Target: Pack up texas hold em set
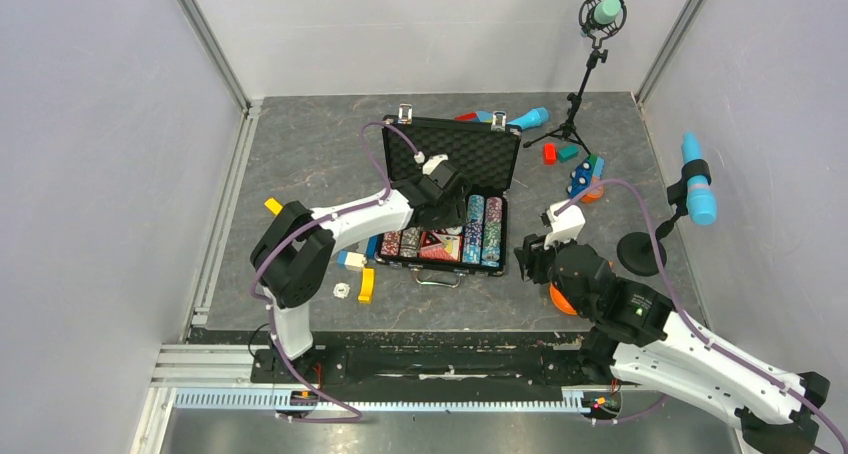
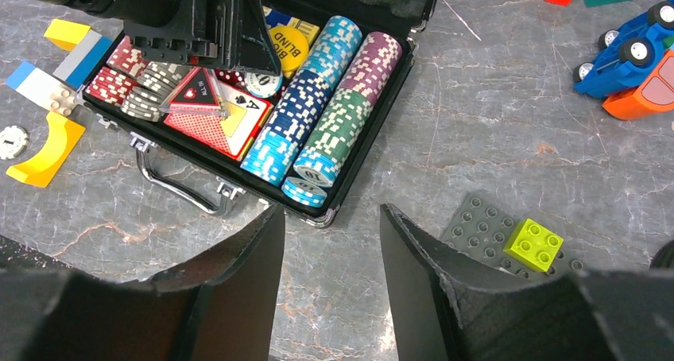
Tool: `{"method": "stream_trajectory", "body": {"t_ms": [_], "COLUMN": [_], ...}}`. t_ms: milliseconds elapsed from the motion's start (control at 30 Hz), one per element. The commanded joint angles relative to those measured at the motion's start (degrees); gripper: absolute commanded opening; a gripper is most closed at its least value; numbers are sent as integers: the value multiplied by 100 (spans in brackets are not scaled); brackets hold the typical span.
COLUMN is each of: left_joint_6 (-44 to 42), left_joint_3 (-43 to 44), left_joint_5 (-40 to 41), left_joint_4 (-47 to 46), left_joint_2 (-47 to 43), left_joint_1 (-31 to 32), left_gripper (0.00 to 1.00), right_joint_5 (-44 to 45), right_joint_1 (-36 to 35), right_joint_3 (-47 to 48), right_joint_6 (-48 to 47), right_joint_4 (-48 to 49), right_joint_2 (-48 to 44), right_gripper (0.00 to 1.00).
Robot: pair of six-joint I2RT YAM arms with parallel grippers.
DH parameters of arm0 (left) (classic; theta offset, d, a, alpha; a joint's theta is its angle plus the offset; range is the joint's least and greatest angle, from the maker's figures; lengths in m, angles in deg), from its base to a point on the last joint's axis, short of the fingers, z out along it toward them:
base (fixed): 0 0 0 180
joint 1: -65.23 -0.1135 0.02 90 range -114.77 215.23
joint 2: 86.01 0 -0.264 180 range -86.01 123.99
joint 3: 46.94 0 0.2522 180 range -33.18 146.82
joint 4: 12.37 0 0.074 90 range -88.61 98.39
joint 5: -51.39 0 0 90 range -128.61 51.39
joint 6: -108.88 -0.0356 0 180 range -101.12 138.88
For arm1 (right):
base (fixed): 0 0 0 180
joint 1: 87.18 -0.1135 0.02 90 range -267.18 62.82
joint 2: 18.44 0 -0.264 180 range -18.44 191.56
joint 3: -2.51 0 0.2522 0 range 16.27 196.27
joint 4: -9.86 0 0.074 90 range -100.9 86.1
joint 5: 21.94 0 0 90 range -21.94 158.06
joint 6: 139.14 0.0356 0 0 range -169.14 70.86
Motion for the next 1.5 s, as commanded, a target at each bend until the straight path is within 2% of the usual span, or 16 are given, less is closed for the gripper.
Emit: {"method": "stream_trajectory", "body": {"t_ms": [0, 667, 900, 1133, 1467], "left_joint_6": [-255, -299, -350, -522, -603], "left_joint_3": [276, 503, 507, 680, 911], "left_joint_5": [288, 113, 294, 671, 755], "left_joint_4": [60, 68, 178, 409, 491], "left_joint_2": [142, 529, 453, 295, 419], "left_joint_1": [-16, 42, 76, 120, 270], "left_gripper": [65, 61, 60, 67, 64], "right_joint_5": [138, 130, 146, 135, 118], "right_joint_1": [-18, -24, -29, -21, -21], "right_joint_3": [-44, -88, -104, -115, -108], "right_joint_6": [23, 21, 22, 30, 50], "right_joint_4": [12, 14, 20, 22, 18], "right_joint_2": [-31, -33, -11, -25, -22], "right_gripper": [50, 51, 51, 51, 51]}}
